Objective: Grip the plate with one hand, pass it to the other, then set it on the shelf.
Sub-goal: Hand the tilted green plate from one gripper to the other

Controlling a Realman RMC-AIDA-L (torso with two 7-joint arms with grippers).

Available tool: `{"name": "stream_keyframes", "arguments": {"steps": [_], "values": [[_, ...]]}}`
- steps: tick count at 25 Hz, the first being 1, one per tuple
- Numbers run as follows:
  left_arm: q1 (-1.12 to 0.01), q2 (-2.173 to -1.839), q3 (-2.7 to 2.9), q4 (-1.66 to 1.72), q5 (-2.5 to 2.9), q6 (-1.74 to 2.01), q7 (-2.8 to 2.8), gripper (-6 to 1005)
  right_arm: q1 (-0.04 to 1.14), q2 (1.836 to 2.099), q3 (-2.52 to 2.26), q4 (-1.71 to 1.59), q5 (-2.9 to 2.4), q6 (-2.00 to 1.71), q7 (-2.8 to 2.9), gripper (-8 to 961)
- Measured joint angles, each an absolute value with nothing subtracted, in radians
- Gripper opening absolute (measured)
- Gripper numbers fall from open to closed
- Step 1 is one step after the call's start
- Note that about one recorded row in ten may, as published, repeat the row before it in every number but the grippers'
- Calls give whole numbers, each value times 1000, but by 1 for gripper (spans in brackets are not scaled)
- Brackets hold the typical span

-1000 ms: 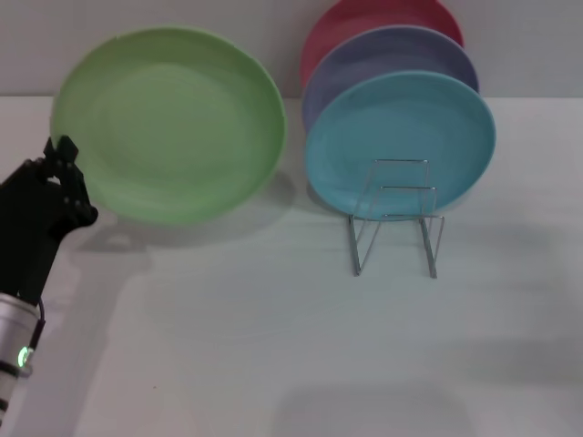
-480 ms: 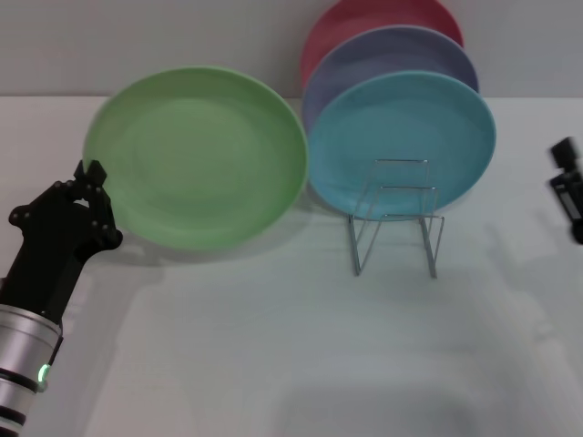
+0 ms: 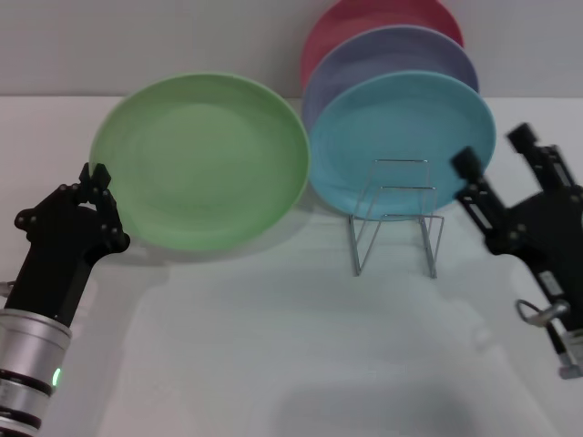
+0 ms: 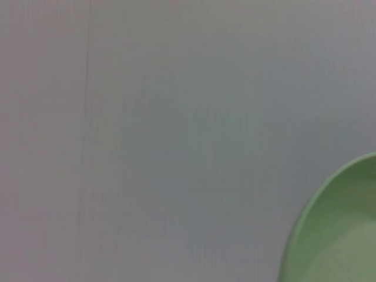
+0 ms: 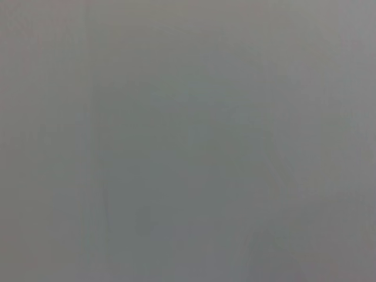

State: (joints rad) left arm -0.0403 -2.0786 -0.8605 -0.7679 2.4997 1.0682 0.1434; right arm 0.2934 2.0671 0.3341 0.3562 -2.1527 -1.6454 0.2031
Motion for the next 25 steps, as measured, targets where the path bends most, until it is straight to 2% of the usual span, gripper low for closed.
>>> {"name": "stream_keyframes", "arguments": {"steps": [11, 17, 25], "values": [[-35, -2078, -722, -815, 2258, 1139, 361, 34, 390, 2069, 334, 433, -2221, -1457, 175, 755], [-29, -2079, -703, -811, 2195, 1158, 365, 34, 419, 2054, 335, 508, -2223, -1332, 102, 755], [-27, -2074, -699, -794, 2160, 1217, 357, 33, 429, 2051, 349, 499, -2233, -1330, 101, 755]]}}
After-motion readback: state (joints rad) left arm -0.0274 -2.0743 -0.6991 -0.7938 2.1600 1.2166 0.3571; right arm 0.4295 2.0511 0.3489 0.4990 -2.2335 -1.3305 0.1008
